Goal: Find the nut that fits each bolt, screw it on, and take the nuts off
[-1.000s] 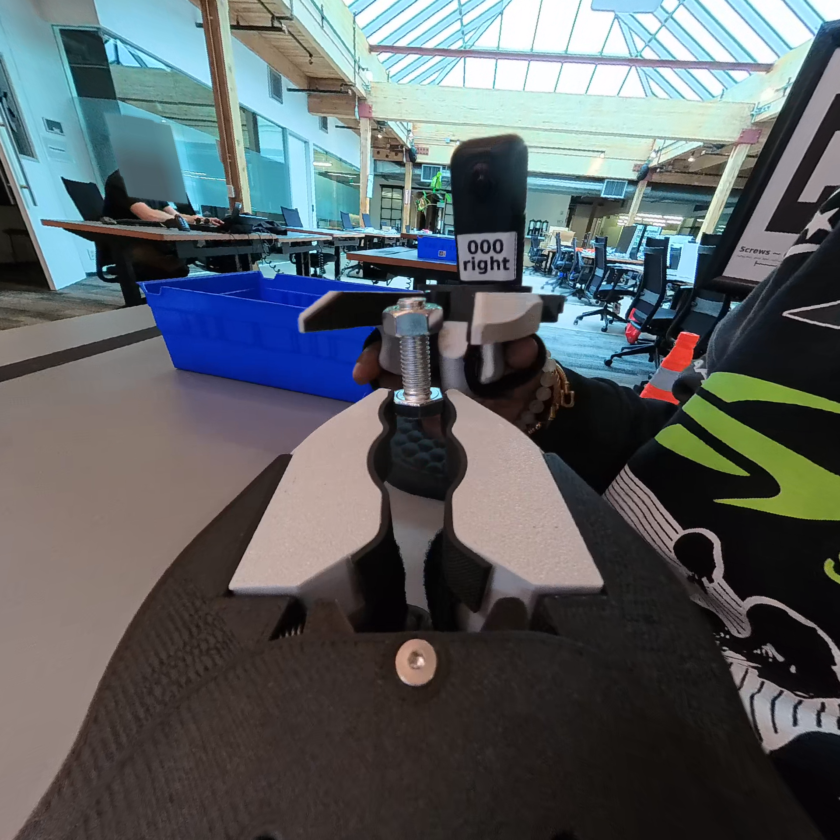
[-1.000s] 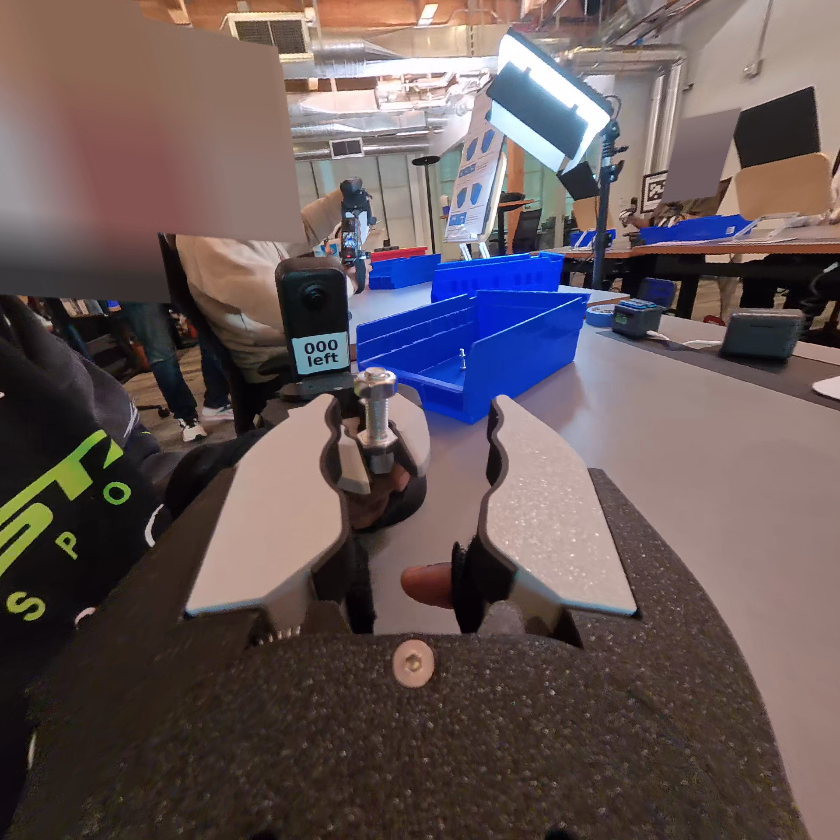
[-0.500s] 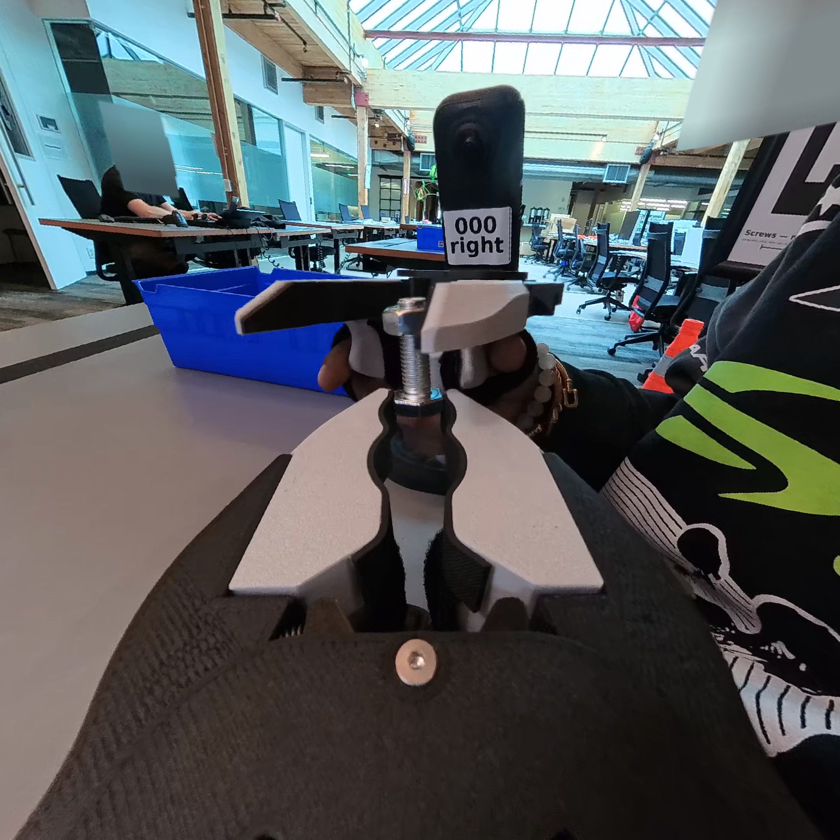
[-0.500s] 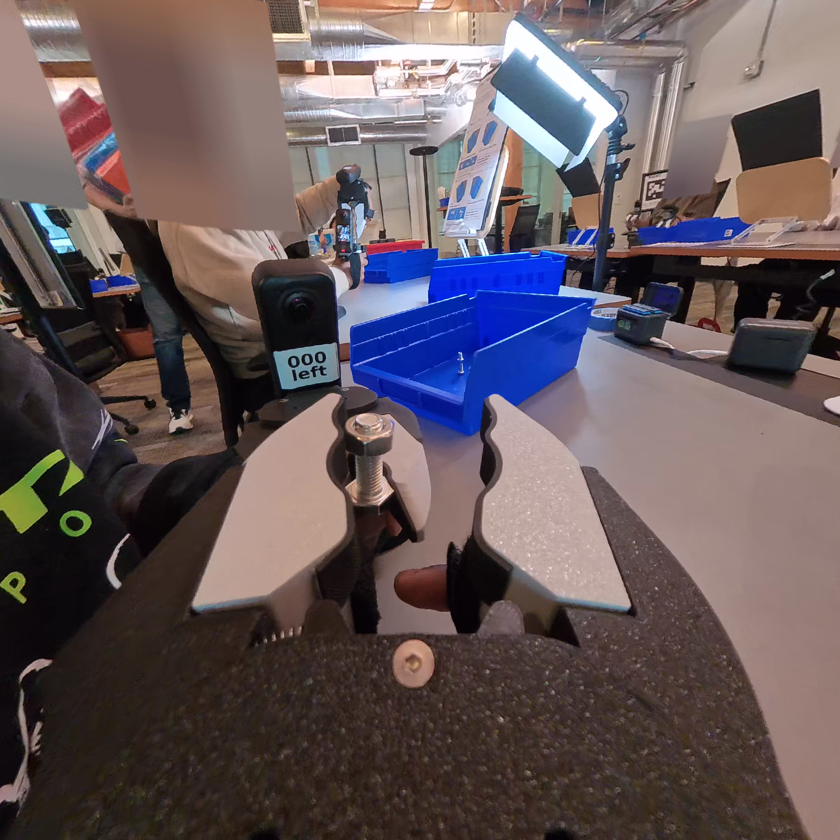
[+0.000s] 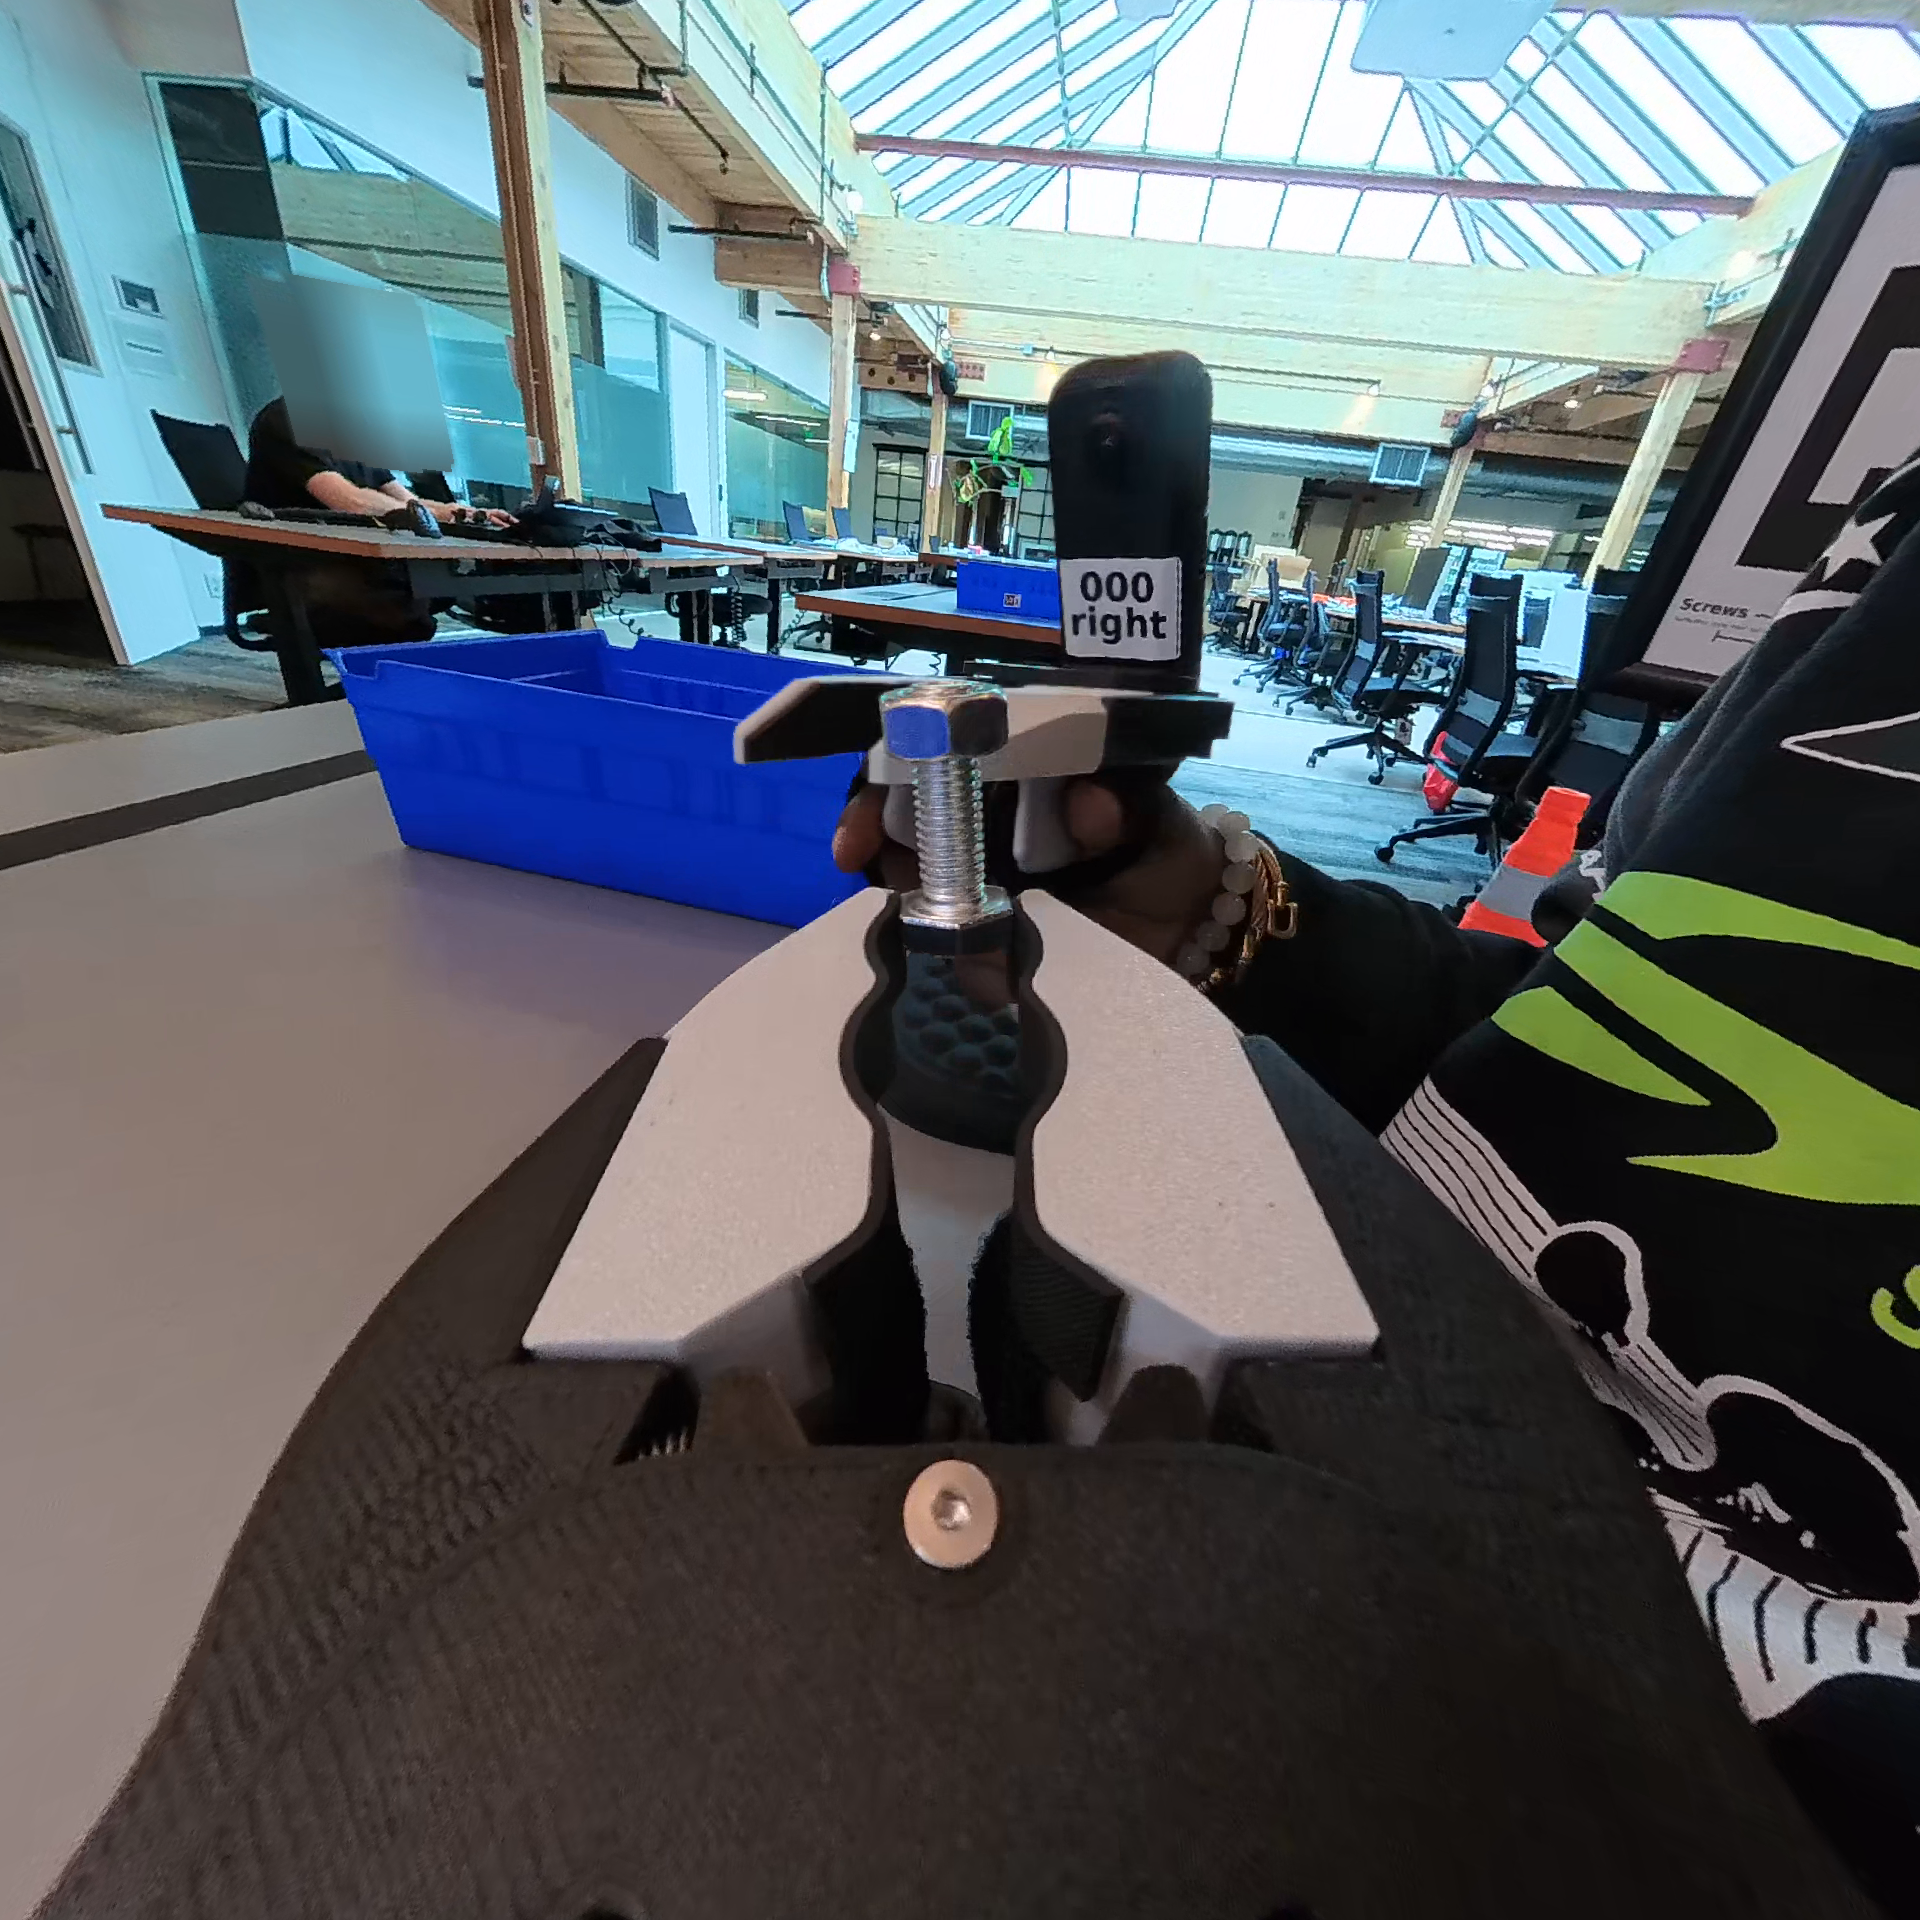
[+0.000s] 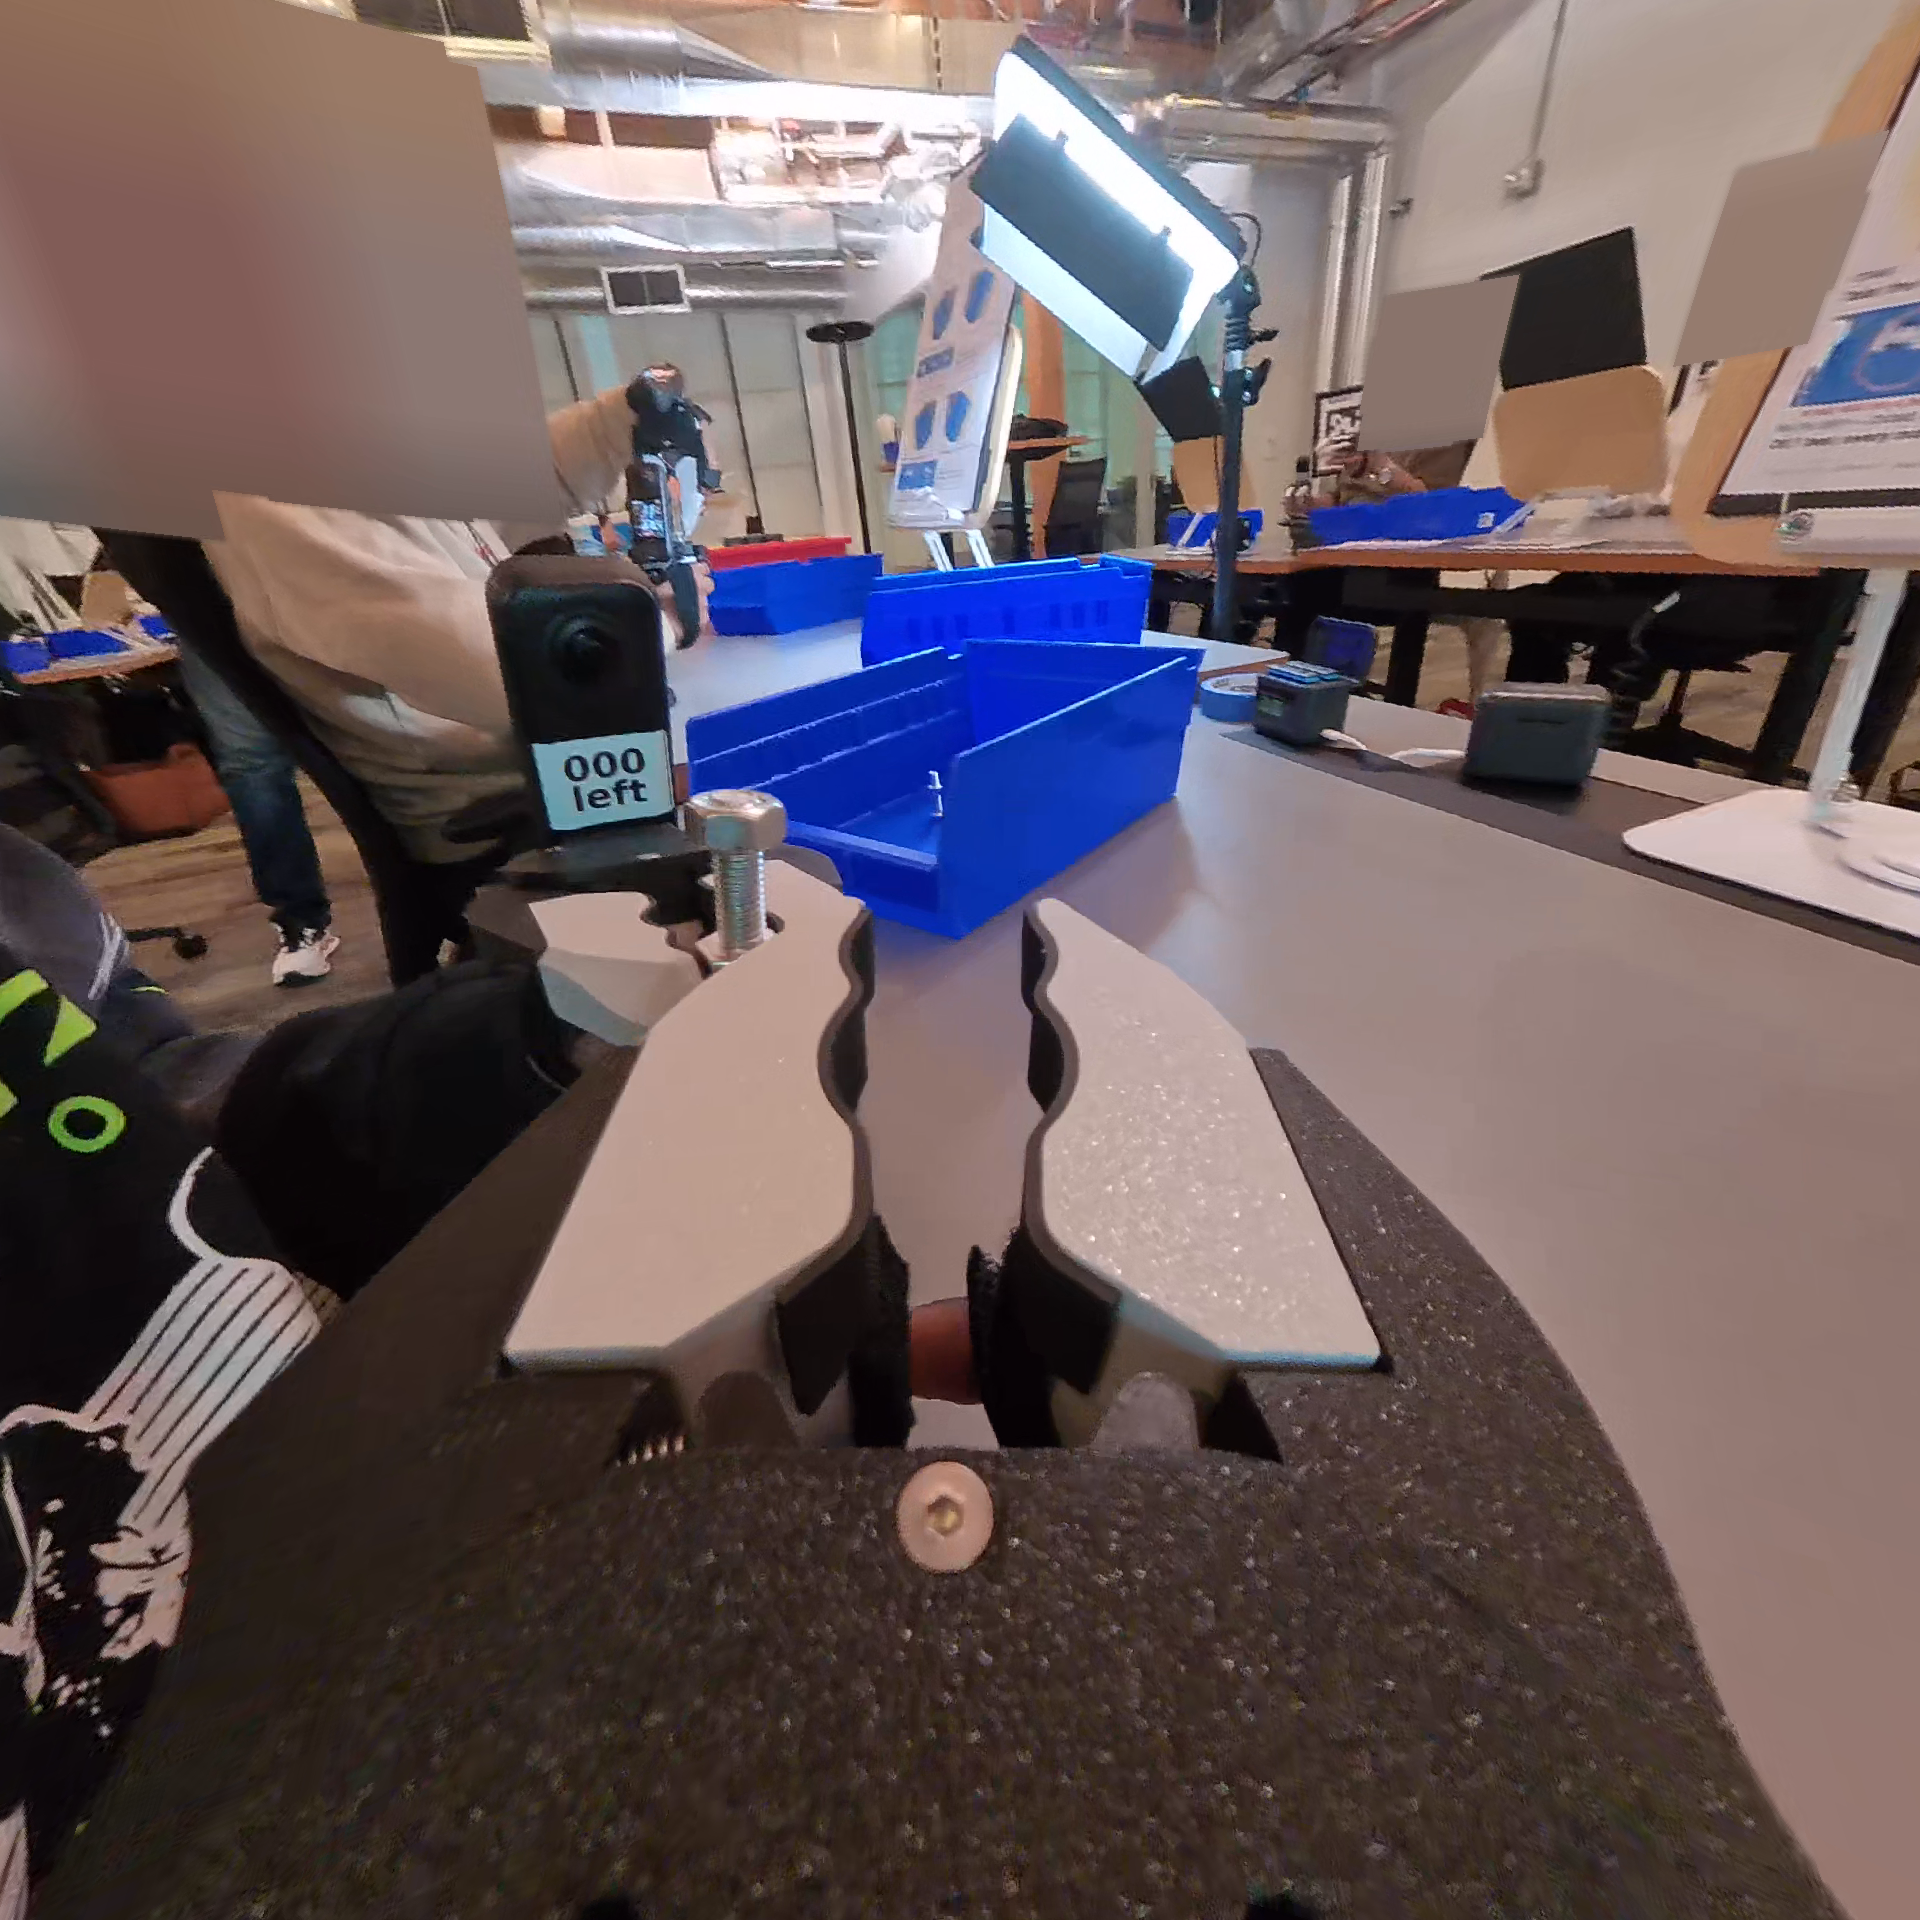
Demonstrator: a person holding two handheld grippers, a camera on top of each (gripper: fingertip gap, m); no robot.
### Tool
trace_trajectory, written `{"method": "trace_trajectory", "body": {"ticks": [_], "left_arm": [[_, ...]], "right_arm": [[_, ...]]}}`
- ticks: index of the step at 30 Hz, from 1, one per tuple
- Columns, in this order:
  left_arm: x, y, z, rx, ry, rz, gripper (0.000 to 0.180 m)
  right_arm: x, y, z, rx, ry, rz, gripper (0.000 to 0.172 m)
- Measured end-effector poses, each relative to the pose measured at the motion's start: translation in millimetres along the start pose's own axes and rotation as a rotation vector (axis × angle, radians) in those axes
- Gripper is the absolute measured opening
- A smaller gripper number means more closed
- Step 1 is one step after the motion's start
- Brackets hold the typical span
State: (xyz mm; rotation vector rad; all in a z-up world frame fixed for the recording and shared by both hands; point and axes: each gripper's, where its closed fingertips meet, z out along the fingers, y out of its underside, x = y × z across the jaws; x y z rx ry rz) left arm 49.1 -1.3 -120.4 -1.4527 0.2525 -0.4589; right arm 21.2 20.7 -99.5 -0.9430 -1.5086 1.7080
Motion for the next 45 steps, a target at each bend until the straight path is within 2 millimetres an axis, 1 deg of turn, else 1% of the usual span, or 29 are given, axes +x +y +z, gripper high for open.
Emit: {"method": "trace_trajectory", "body": {"ticks": [3,7,9,11,16,20,23,28,29,30,31,33,35,37,39,40,42,45], "left_arm": [[-0.3,-0.6,-0.3,0.004,-0.003,0.001,0.018],[-1.3,-0.7,-0.4,0.005,-0.007,-0.003,0.018],[-1.3,-0.3,-0.2,0.003,-0.008,-0.002,0.018],[-1.2,0.7,0.3,-0.005,-0.009,0.001,0.018],[0.2,2.5,1.3,-0.017,-0.007,0.015,0.018],[2.2,4.1,2.4,-0.029,0.0,0.028,0.018],[2.7,3.5,2.1,-0.024,0.003,0.028,0.018],[1.0,2.4,1.4,-0.016,-0.002,0.017,0.018],[0.6,2.2,1.3,-0.015,-0.004,0.015,0.018],[1.4,1.4,1.0,-0.009,0.002,0.015,0.018],[2.0,0.7,0.7,-0.005,0.005,0.017,0.018],[1.0,1.3,0.9,-0.008,-0.001,0.015,0.018],[1.0,1.5,1.0,-0.009,-0.001,0.015,0.018],[1.1,1.8,1.2,-0.011,-0.001,0.016,0.018],[1.7,3.2,1.9,-0.021,0.0,0.023,0.018],[2.0,4.2,2.5,-0.028,-0.001,0.028,0.018],[2.4,6.4,3.8,-0.043,-0.002,0.036,0.018],[3.3,8.4,5.0,-0.057,-0.004,0.05,0.018]], "right_arm": [[-3.3,-4.9,-1.4,0.015,-0.012,-0.004,0.029],[-17.2,-12.6,2.5,0.031,-0.069,-0.012,0.046],[-23.8,-13.5,7.9,0.027,-0.092,-0.01,0.055],[-29.1,-13.3,15.5,0.023,-0.108,-0.014,0.059],[-36.6,-11.4,37.3,0.018,-0.135,0.012,0.06],[-34.7,-5.8,44.4,-0.012,-0.114,-0.005,0.058],[-30.4,-7.5,38.2,0.0,-0.107,0.013,0.055],[-23.9,-10.8,16.4,0.022,-0.106,0.036,0.051],[-21.7,-11.4,11.4,0.029,-0.102,0.041,0.048],[-16.2,-11.6,6.6,0.035,-0.075,0.045,0.034],[-8.5,-11.7,1.9,0.042,-0.035,0.044,0.024],[-1.1,-11.6,-6.0,0.048,-0.007,0.047,0.017],[-0.2,-13.7,-9.7,0.06,-0.009,0.051,0.017],[-6.8,-17.2,-9.0,0.076,-0.042,0.048,0.025],[-17.5,-18.7,-3.3,0.075,-0.094,0.056,0.041],[-22.0,-17.4,1.5,0.062,-0.113,0.057,0.048],[-28.2,-13.2,13.5,0.032,-0.129,0.043,0.058],[-36.0,-8.1,33.0,0.002,-0.15,0.029,0.063]]}}
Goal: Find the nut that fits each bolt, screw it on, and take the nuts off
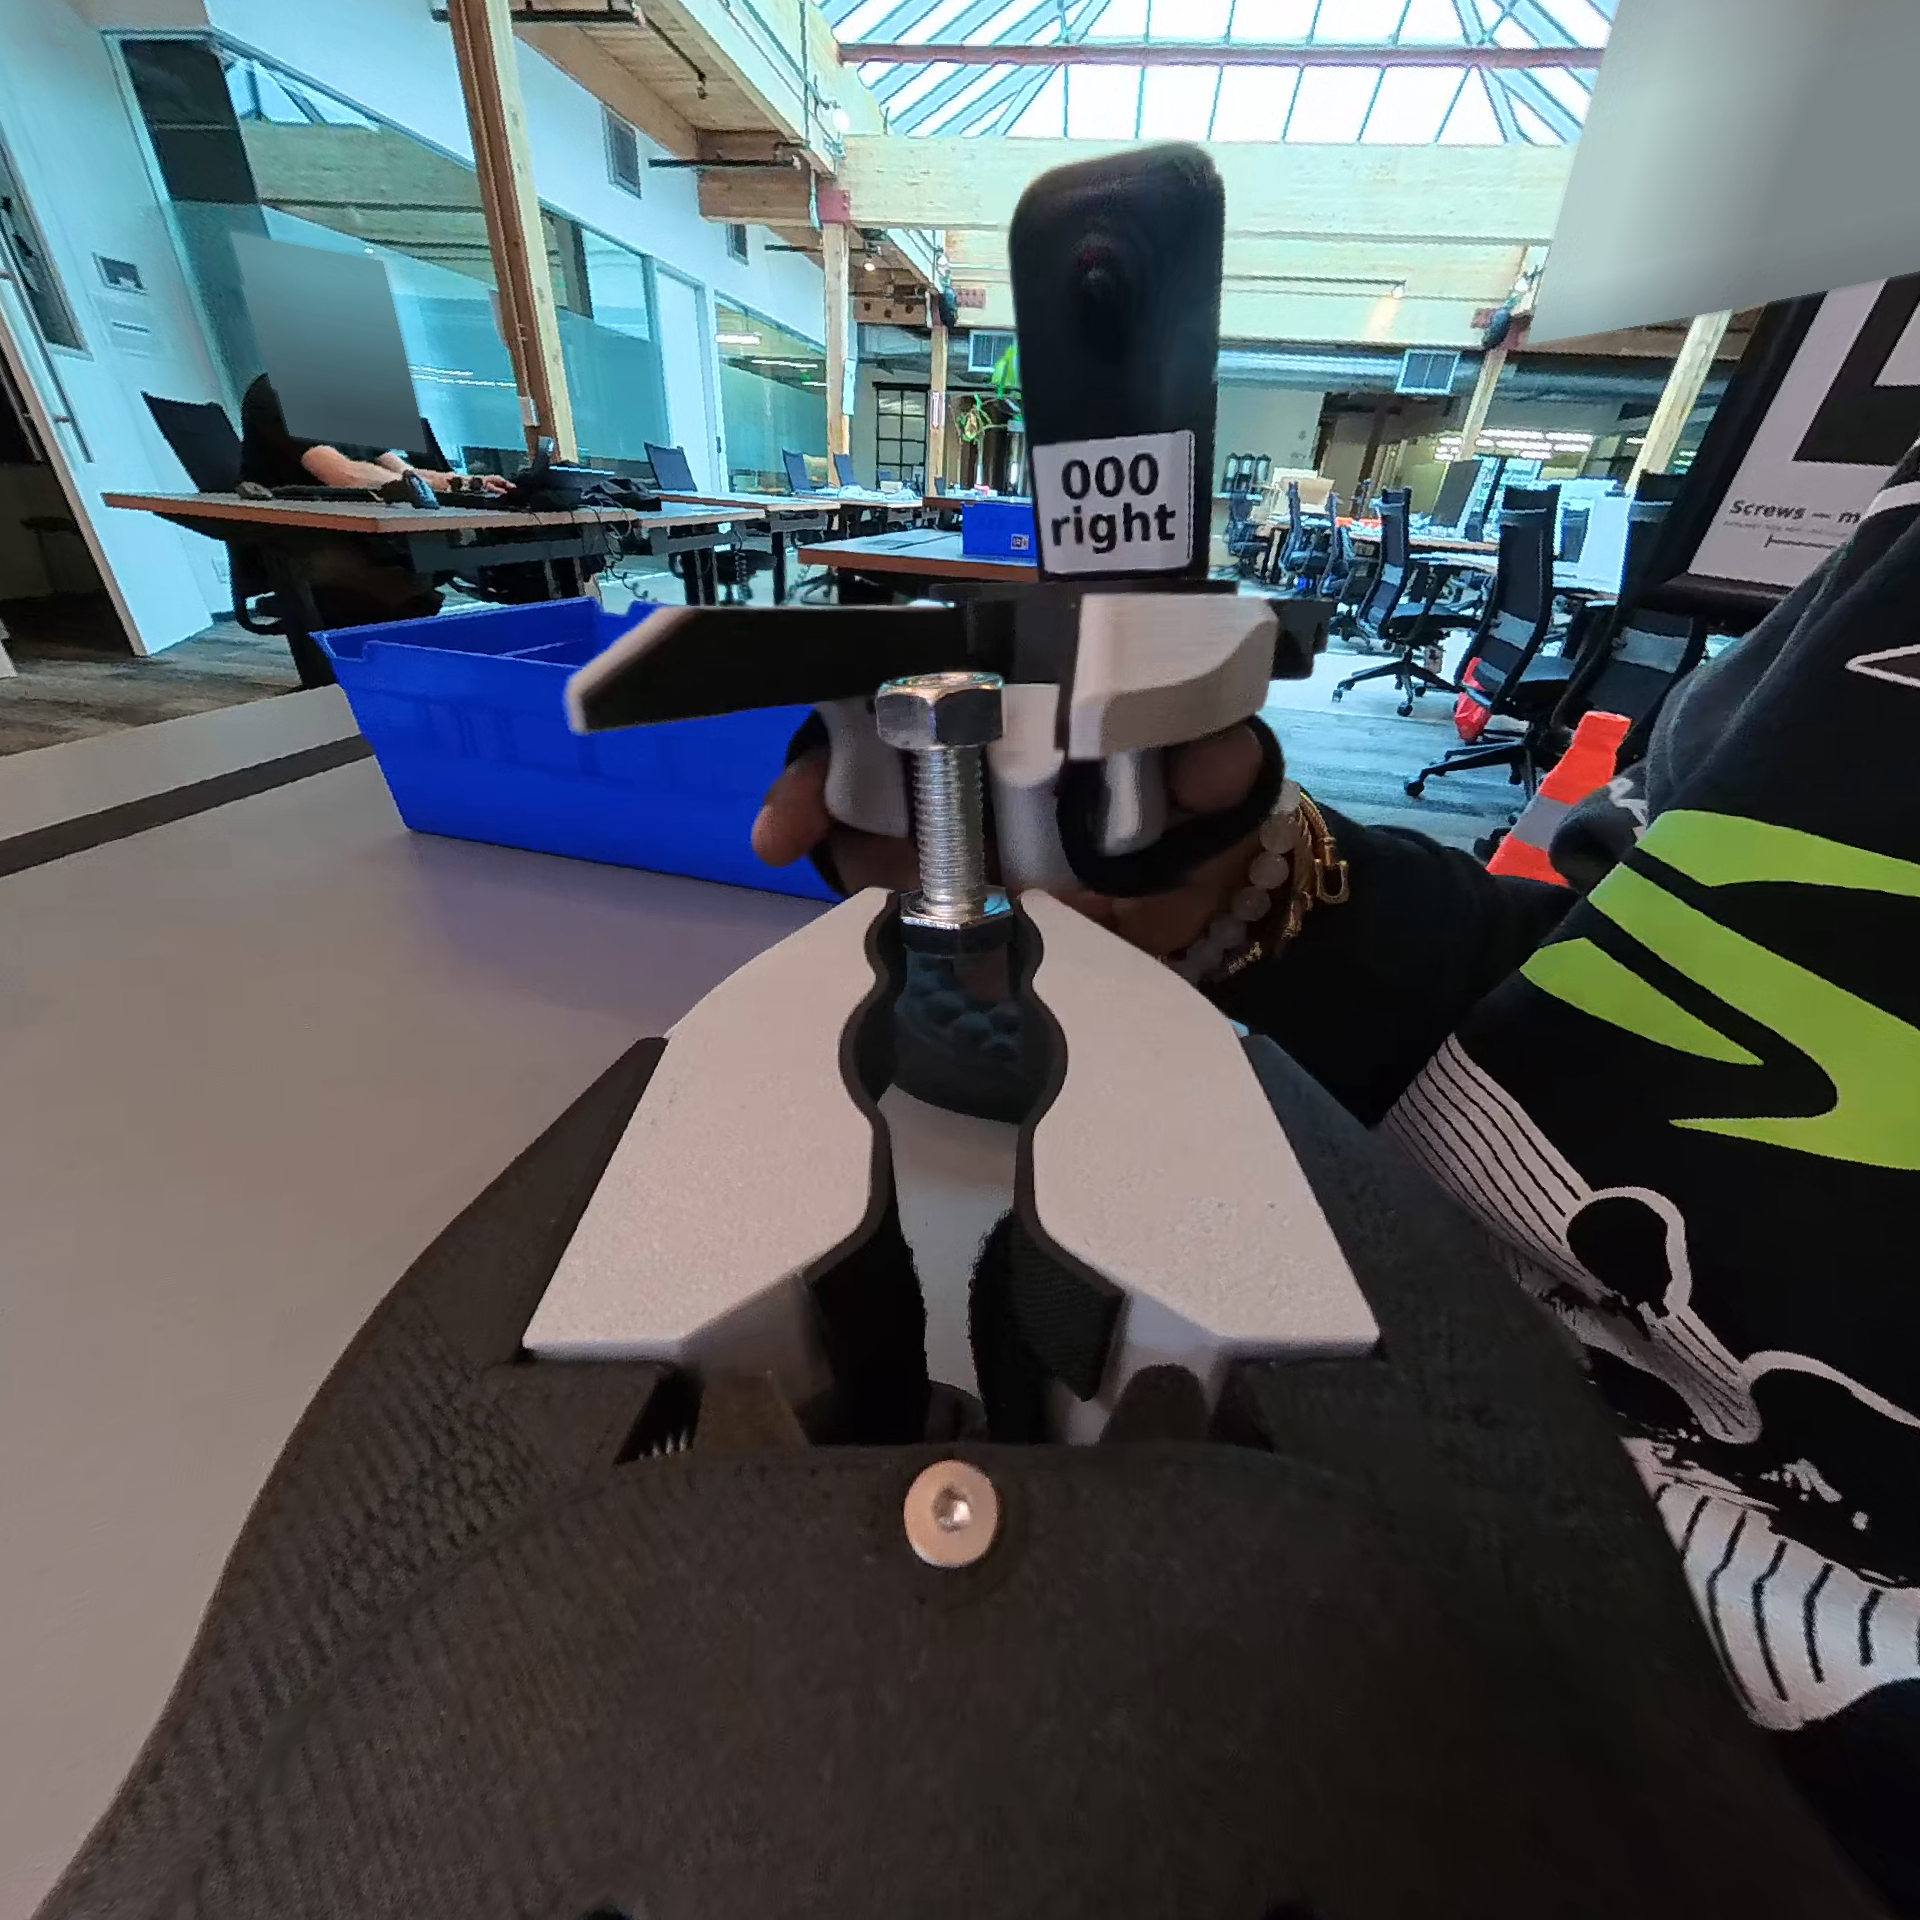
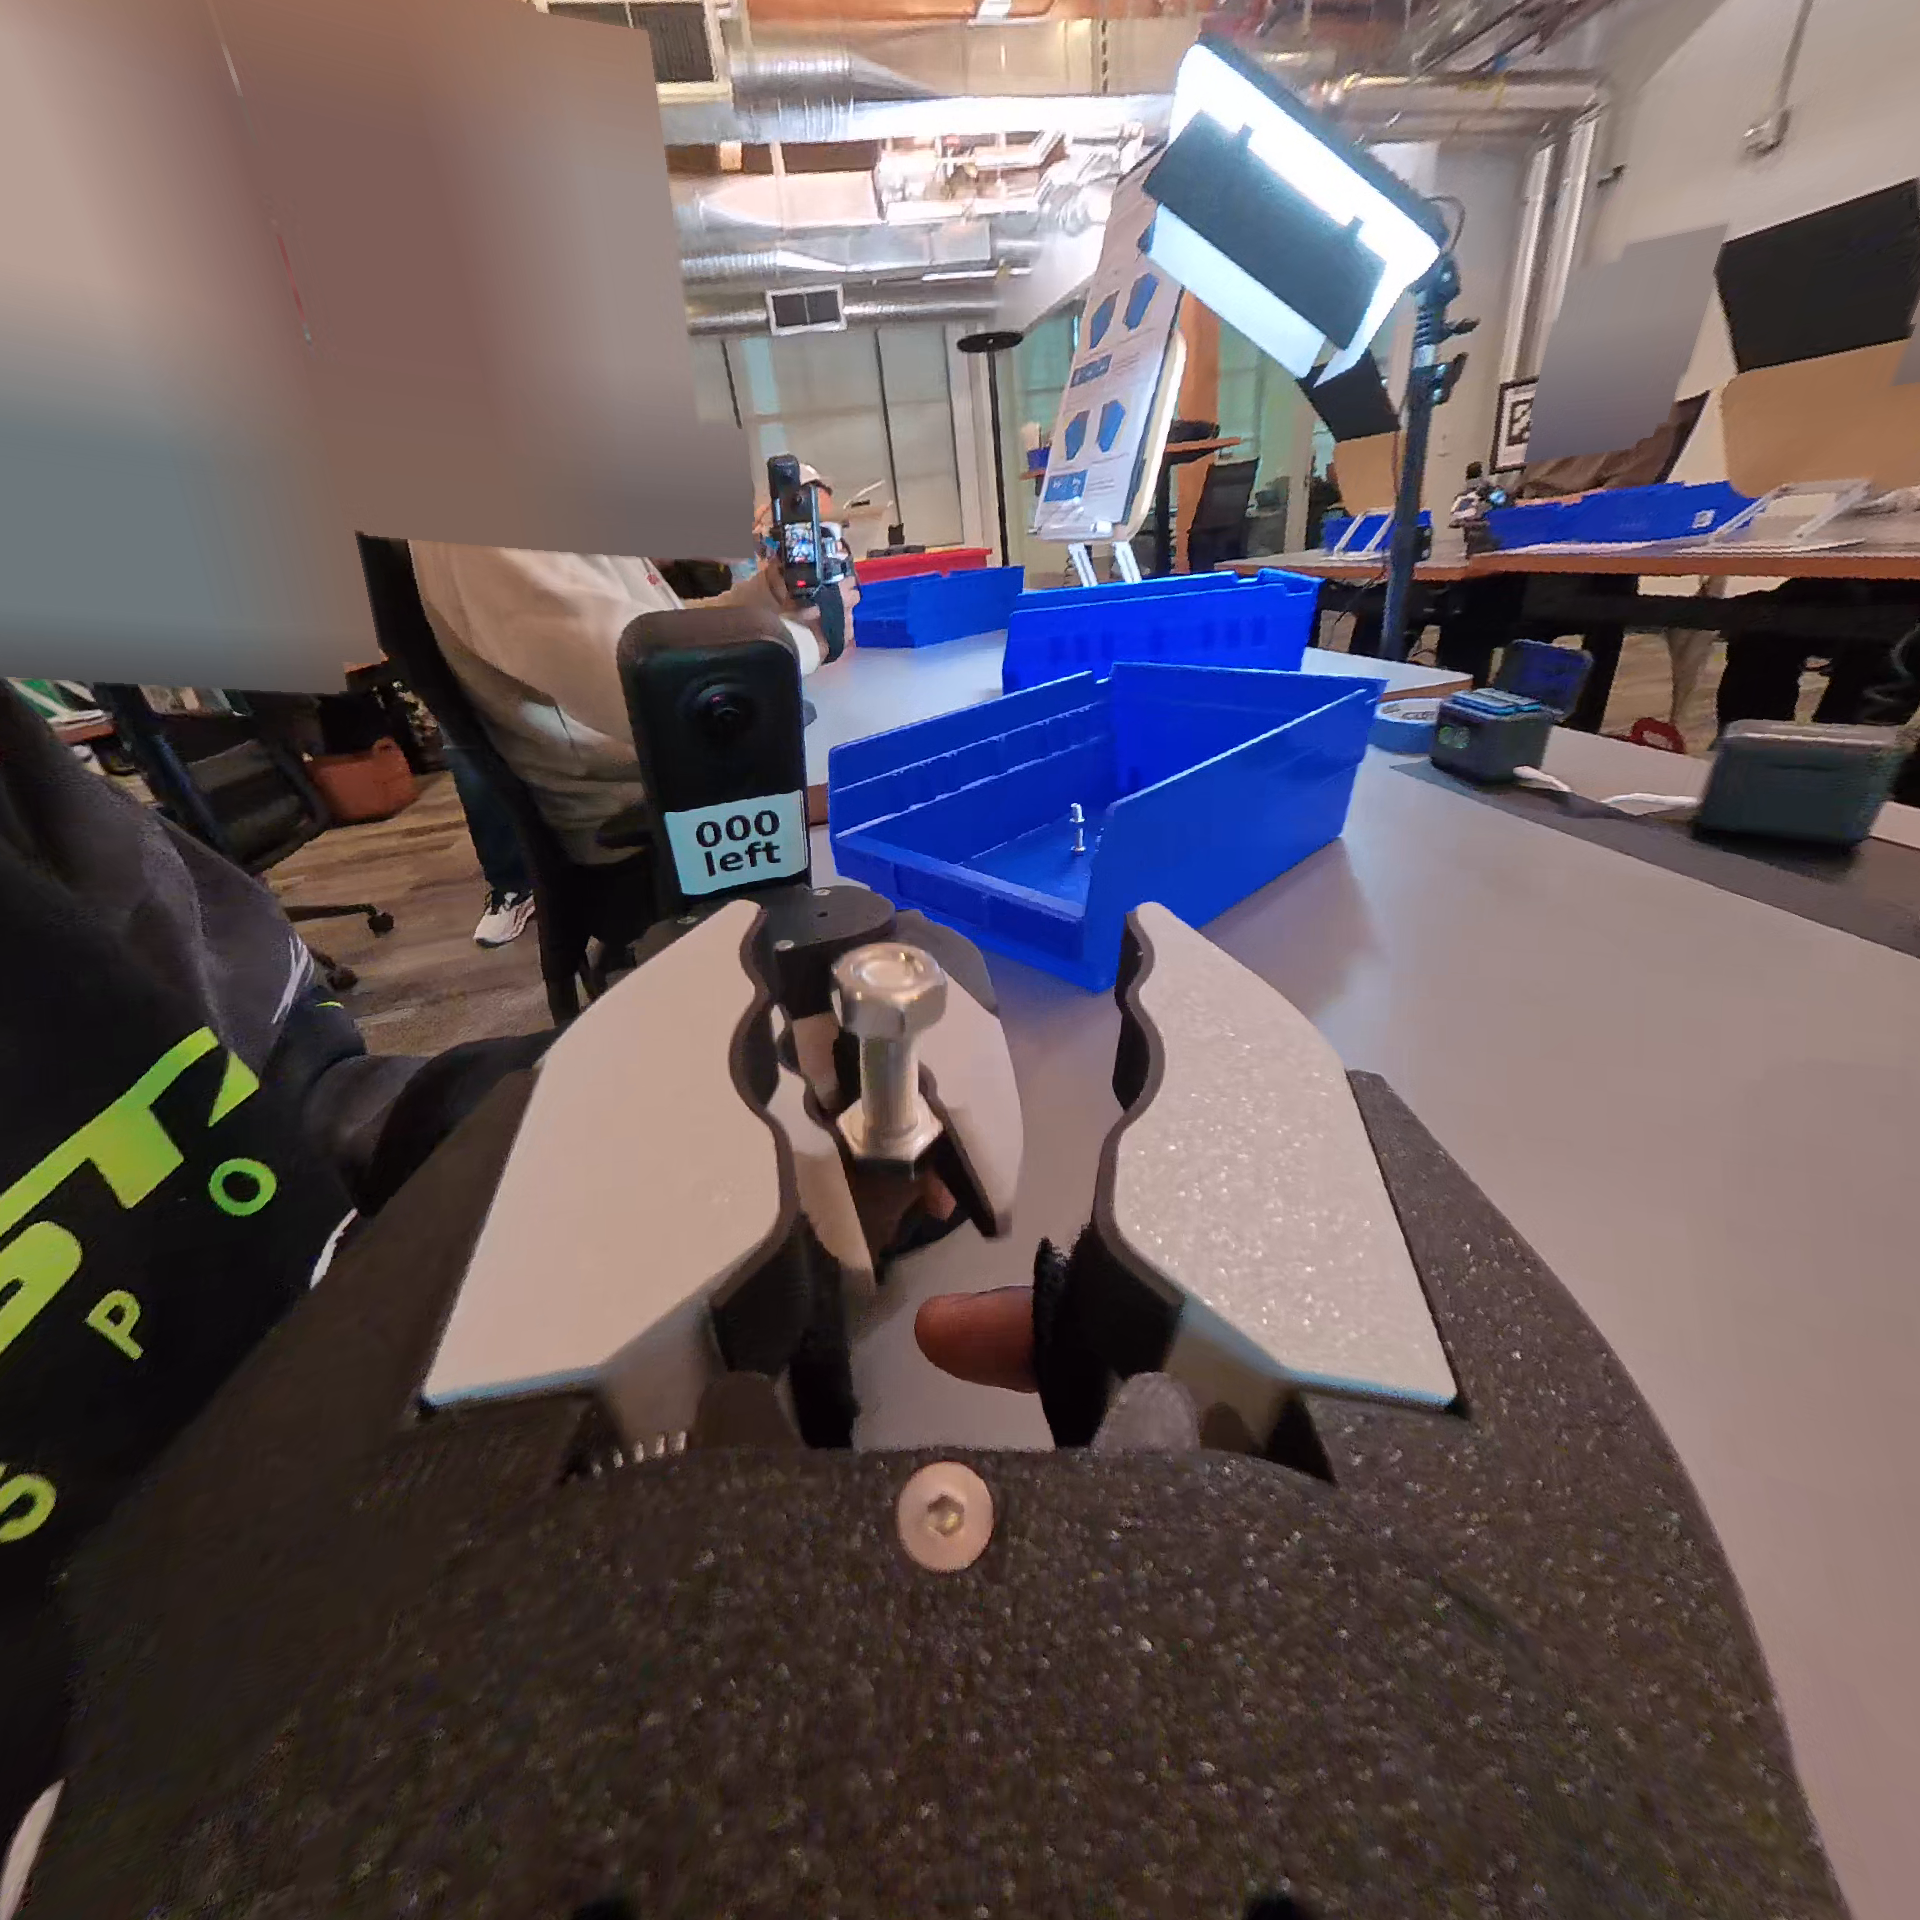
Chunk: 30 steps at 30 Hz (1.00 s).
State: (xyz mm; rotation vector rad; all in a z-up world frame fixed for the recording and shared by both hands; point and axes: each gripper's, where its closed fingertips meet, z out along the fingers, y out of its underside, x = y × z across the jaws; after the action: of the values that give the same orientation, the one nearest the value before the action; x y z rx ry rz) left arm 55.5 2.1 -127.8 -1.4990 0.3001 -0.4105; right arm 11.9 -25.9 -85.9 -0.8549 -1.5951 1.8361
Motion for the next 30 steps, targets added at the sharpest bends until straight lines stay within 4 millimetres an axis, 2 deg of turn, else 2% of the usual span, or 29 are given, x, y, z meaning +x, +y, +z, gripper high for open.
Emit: {"method": "trace_trajectory", "body": {"ticks": [4,14,17,19,21,23,25,28,30], "left_arm": [[-0.1,-0.4,-0.5,0.003,-0.005,0.007,0.018],[-0.8,-2.4,-1.6,0.017,-0.002,-0.01,0.018],[-2.9,-3.7,-2.6,0.027,-0.007,-0.026,0.018],[-0.9,-5.9,-3.5,0.041,0.006,-0.023,0.018],[-1.7,-5.6,-3.6,0.04,0.003,-0.027,0.018],[-1.6,-5.1,-3.3,0.036,0.002,-0.025,0.018],[-1.5,-4.1,-2.7,0.029,0.0,-0.02,0.018],[-1.1,-2.1,-1.6,0.015,-0.002,-0.01,0.018],[-0.6,-1.0,-0.9,0.007,-0.004,-0.002,0.018]], "right_arm": [[3.5,3.8,12.6,-0.031,0.025,-0.009,0.064],[10.7,-2.5,-15.8,0.018,0.041,0.018,0.057],[13.5,-4.0,-27.9,0.029,0.051,0.019,0.048],[24.4,-4.6,-37.8,0.042,0.117,0.009,0.028],[30.6,-5.3,-46.1,0.053,0.143,0.015,0.023],[29.8,-8.2,-49.2,0.073,0.132,0.028,0.026],[23.6,-10.4,-46.7,0.083,0.099,0.026,0.038],[13.4,-7.8,-33.7,0.055,0.055,0.012,0.057],[9.4,-4.7,-22.0,0.029,0.047,-0.004,0.062]]}}
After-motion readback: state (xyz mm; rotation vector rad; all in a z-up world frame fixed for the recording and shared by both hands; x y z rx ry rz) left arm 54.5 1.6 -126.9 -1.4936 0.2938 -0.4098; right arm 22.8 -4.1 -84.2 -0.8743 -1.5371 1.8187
